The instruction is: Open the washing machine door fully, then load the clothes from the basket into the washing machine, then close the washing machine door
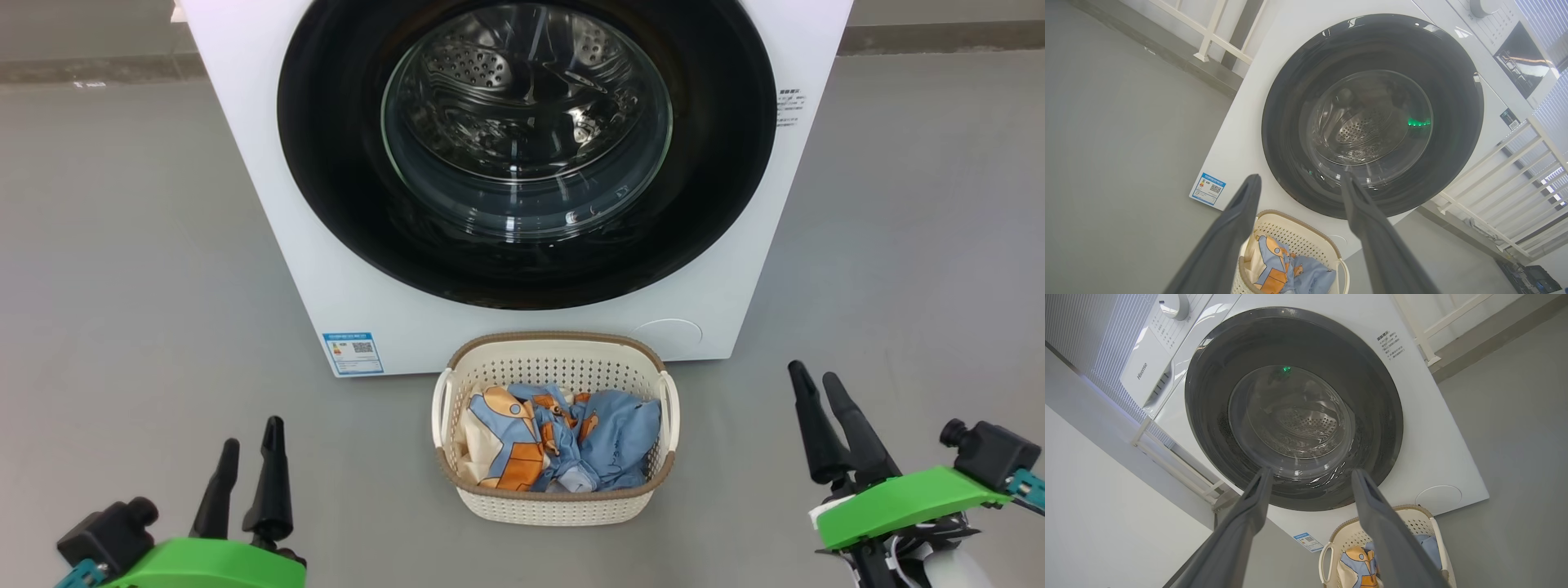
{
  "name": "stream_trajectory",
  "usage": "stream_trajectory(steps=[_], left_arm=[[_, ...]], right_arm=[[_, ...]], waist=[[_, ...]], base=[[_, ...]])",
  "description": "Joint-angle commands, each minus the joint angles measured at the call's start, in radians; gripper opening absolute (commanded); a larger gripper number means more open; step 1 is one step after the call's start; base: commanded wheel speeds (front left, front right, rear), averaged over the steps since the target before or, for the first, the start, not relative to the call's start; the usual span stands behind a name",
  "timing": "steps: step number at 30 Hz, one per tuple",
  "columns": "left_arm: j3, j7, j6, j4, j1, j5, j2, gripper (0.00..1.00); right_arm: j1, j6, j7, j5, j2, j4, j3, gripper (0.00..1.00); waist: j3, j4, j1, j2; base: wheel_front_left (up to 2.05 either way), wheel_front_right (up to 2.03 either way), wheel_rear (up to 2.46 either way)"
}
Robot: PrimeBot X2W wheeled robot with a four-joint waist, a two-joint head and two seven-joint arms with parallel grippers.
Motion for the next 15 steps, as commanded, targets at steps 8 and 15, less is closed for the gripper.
stream_trajectory(steps=[8, 15], left_arm=[[0.009, -0.038, 0.022, -0.005, -0.051, 0.209, 0.012, 1.00], [0.006, -0.058, 0.031, -0.010, -0.056, 0.303, 0.010, 1.00]], right_arm=[[-0.062, 0.001, -0.035, -0.181, -0.007, 0.026, 0.033, 1.00], [-0.075, 0.001, -0.056, -0.302, 0.002, 0.052, 0.020, 1.00]], waist=[[-0.002, 0.000, -0.0001, 0.0000], [-0.003, 0.001, -0.0001, 0.0000]], base=[[0.00, 0.00, 0.00], [0.00, 0.00, 0.00]])
